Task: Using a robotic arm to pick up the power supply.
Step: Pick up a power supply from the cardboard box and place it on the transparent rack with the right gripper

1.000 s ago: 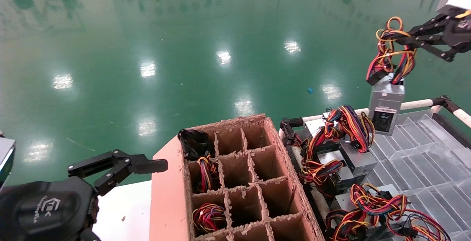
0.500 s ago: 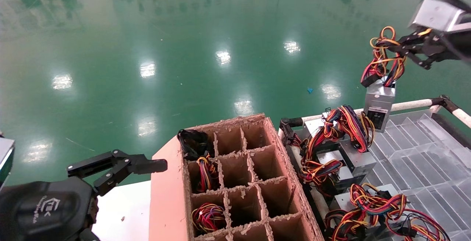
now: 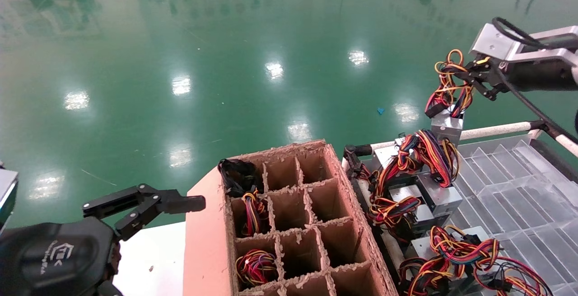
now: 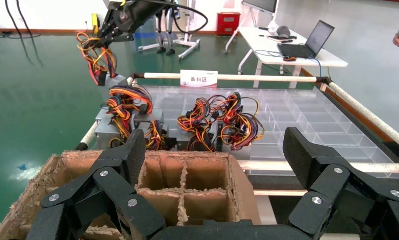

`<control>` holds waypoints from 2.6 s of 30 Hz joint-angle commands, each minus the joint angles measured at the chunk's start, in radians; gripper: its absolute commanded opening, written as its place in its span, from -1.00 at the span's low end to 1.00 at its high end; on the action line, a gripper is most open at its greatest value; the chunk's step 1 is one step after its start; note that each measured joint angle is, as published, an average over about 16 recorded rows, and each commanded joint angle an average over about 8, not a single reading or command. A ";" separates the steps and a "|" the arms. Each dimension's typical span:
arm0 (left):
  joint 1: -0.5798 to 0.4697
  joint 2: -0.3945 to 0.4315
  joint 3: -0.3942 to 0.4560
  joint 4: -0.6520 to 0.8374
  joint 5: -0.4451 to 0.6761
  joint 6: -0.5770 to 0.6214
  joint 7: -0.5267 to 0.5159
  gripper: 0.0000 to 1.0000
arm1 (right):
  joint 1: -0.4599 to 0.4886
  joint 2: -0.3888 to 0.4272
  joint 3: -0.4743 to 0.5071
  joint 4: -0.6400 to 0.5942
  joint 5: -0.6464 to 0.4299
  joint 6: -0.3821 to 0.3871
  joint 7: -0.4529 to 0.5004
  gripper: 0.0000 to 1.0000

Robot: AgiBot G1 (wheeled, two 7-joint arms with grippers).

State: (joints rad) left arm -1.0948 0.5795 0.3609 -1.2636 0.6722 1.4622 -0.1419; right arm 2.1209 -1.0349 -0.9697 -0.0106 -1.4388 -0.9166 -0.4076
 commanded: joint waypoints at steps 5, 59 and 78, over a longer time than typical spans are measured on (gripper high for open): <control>0.000 0.000 0.000 0.000 0.000 0.000 0.000 1.00 | -0.033 -0.010 0.014 -0.003 0.021 0.022 0.012 -1.00; 0.000 0.000 0.001 0.000 0.000 0.000 0.000 1.00 | -0.397 0.050 0.417 0.004 0.598 0.159 0.134 -1.00; 0.000 0.000 0.001 0.000 0.000 0.000 0.000 1.00 | -0.545 0.011 0.564 0.017 0.810 0.171 0.046 -1.00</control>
State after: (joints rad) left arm -1.0950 0.5792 0.3616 -1.2636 0.6717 1.4619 -0.1415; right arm 1.5773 -1.0261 -0.4055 0.0077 -0.6288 -0.7490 -0.3639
